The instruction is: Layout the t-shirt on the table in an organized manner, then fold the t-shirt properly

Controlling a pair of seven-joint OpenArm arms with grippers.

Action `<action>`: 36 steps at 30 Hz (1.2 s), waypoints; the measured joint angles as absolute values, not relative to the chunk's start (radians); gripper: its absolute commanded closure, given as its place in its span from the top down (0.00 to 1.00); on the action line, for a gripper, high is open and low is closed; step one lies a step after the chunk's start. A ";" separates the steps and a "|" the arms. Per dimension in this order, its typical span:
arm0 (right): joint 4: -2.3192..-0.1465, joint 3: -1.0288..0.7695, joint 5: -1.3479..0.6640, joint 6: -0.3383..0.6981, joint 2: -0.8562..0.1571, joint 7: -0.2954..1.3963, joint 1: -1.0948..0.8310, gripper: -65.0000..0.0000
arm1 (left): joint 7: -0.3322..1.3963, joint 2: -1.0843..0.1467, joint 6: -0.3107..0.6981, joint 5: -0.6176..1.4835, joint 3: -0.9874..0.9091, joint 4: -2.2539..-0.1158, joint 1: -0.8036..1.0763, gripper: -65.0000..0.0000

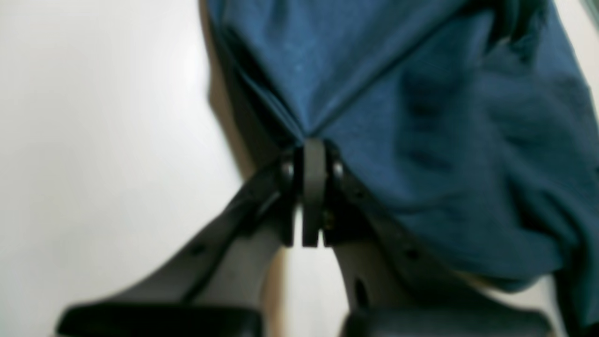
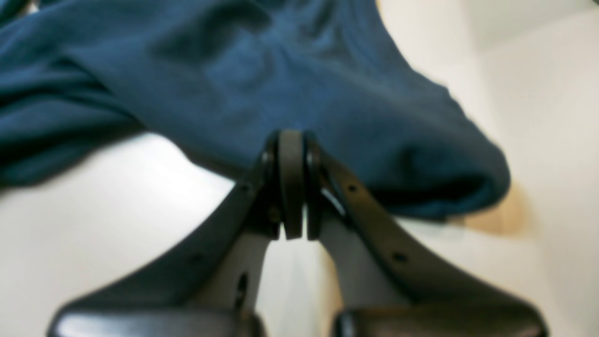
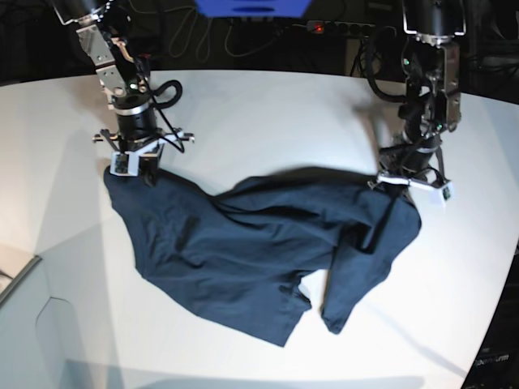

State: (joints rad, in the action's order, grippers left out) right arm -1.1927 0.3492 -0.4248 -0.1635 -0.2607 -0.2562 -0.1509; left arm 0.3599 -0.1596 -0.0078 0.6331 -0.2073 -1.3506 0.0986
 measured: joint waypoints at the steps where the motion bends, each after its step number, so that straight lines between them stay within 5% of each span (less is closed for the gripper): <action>1: -1.193 0.336 -0.424 -0.162 -0.263 -0.254 -0.154 0.13 | 0.361 -0.169 -0.005 0.633 -0.207 -1.376 0.105 0.00; 6: -1.200 0.227 -0.425 -0.163 -0.271 -0.201 -0.178 0.40 | 0.359 -0.185 -0.005 0.633 -0.208 -1.423 0.126 0.06; 9: -1.232 0.196 -0.424 -0.163 -0.269 -0.197 -0.204 0.47 | 0.363 -0.180 -0.008 0.633 -0.207 -1.420 0.136 0.18; 15: -1.253 0.169 -0.424 -0.162 -0.294 -0.194 -0.214 0.49 | 0.358 -0.182 -0.008 0.633 -0.208 -1.419 0.163 0.39; 36: -1.250 0.165 -0.424 -0.161 -0.313 -0.195 -0.206 0.49 | 0.348 -0.182 -0.008 0.631 -0.208 -1.240 0.113 0.40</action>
State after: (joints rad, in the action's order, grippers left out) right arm -1.2503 0.1654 -0.4240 -0.1612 -0.3130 -0.1947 -0.2058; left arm 0.3481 -0.1822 -0.0078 0.6312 -0.2085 -1.2400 0.1131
